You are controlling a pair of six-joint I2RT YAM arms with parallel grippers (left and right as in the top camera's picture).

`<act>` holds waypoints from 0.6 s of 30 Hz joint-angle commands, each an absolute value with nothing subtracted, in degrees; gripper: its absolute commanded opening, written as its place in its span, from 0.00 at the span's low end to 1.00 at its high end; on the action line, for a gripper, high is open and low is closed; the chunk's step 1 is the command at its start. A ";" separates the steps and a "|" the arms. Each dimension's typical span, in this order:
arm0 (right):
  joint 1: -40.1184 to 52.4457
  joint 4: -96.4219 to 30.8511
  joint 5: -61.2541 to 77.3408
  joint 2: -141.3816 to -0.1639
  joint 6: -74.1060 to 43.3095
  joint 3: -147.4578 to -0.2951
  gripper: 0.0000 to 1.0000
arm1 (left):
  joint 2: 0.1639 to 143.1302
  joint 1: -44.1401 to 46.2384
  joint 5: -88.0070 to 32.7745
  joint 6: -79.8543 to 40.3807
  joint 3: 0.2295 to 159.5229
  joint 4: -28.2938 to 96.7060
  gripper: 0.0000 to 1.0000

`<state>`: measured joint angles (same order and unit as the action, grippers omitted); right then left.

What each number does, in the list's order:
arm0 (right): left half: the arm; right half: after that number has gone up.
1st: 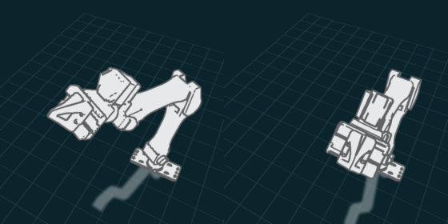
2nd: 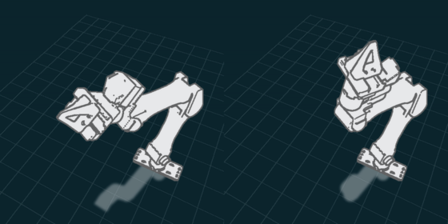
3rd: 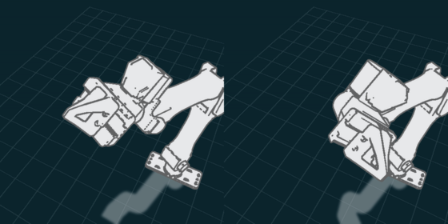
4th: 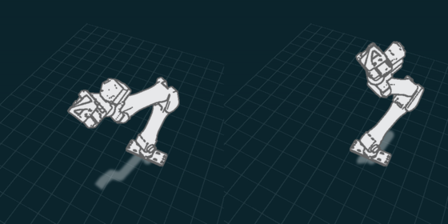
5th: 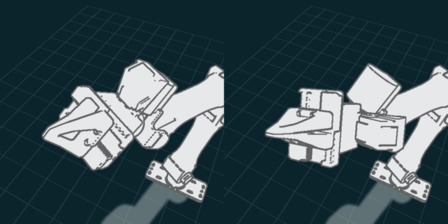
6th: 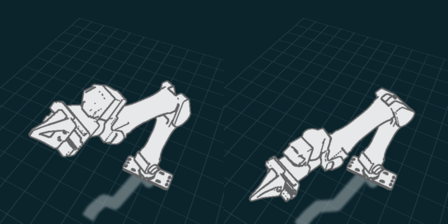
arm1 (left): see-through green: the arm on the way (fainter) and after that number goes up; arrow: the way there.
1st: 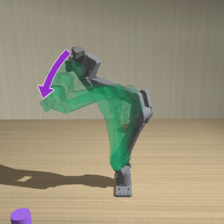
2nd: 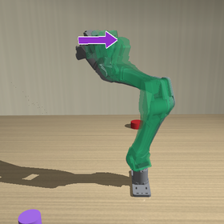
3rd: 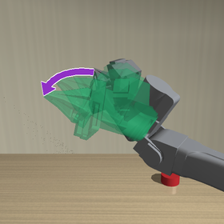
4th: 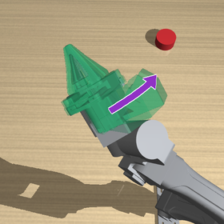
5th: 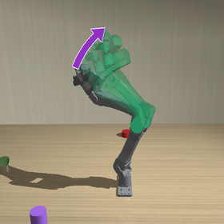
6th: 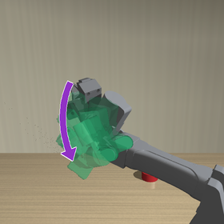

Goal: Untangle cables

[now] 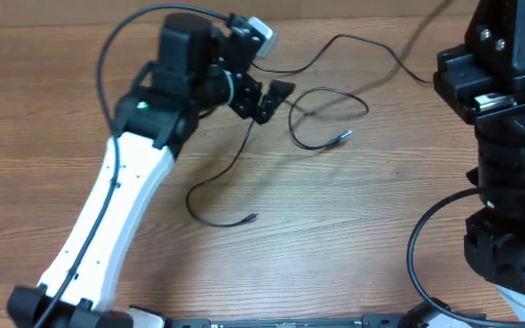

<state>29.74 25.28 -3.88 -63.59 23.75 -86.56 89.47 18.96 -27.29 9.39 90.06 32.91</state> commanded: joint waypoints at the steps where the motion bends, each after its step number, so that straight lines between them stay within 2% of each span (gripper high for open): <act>1: 29.82 25.45 -3.73 -63.02 21.34 -87.90 0.04 | 87.44 17.56 -26.39 10.28 90.91 33.41 1.00; 13: 29.82 27.09 0.14 -63.02 17.98 -87.90 0.04 | 87.42 17.65 -29.08 10.35 90.91 37.01 1.00; 18: 29.82 25.85 0.12 -63.16 17.98 -87.90 0.04 | 88.20 18.65 -32.01 17.89 90.91 42.17 1.00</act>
<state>29.71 25.89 -0.19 -63.59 18.63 -86.56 87.99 17.69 -29.21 12.25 90.06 40.73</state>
